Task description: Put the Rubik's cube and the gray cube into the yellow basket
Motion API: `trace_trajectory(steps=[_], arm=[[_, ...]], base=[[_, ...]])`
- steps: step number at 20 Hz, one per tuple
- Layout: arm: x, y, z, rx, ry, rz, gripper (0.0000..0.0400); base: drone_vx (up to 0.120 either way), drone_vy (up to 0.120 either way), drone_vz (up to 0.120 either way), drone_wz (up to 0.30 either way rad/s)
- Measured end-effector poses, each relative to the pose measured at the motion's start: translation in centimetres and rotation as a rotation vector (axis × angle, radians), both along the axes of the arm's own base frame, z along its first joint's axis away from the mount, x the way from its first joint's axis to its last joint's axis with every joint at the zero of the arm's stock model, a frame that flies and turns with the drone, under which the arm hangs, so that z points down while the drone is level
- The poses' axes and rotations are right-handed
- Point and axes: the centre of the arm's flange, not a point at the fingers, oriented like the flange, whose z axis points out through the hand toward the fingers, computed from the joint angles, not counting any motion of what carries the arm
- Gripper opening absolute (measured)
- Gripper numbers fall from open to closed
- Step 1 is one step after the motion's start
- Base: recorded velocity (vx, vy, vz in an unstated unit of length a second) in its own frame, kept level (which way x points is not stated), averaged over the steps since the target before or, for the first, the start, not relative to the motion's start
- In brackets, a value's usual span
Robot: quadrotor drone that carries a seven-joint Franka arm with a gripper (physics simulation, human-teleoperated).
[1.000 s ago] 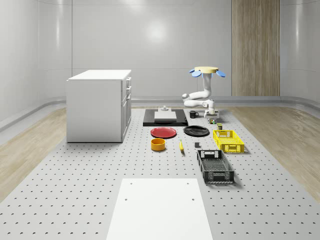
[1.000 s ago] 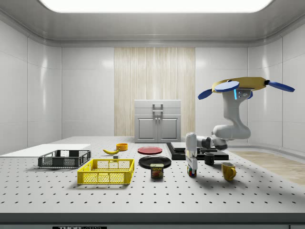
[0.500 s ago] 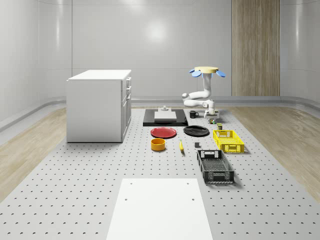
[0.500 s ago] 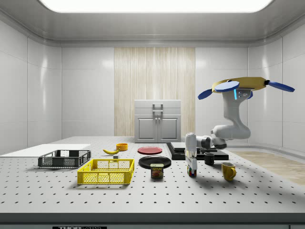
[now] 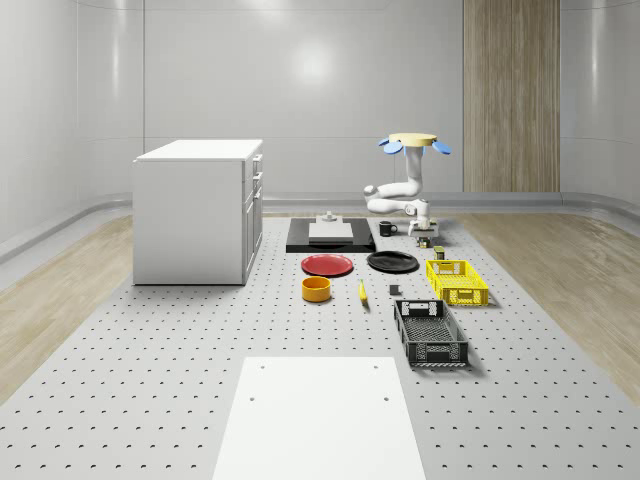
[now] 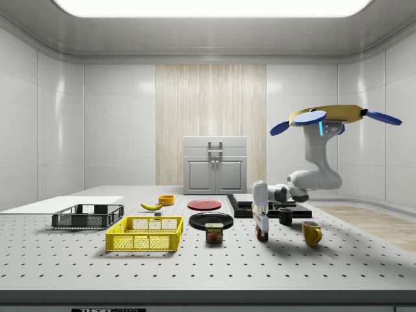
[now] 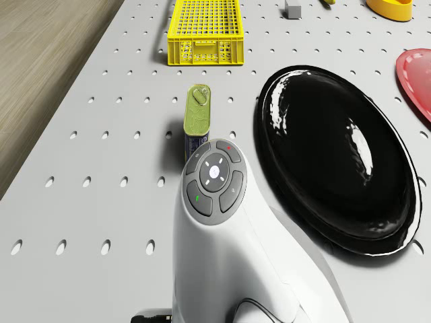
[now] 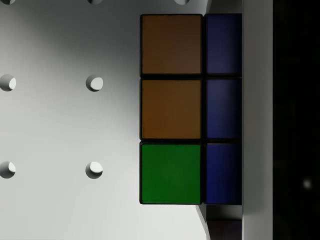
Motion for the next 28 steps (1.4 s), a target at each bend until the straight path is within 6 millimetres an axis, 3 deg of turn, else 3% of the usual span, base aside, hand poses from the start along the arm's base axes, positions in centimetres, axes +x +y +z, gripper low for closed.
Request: trace_trajectory(steps=[13, 20, 28], arm=[[0.0, 0.0, -0.7, 0.000, 0.000, 0.001, 0.0329], [0.0, 0.0, -2.8, 0.002, -0.001, 0.003, 0.0323], [0.0, 0.0, -3.5, 0.004, -0.001, 0.004, 0.0321]], base=[[0.000, 0.000, 0.000, 0.000], [0.000, 0.000, 0.114, 0.000], [0.005, 0.000, 0.120, 0.000]])
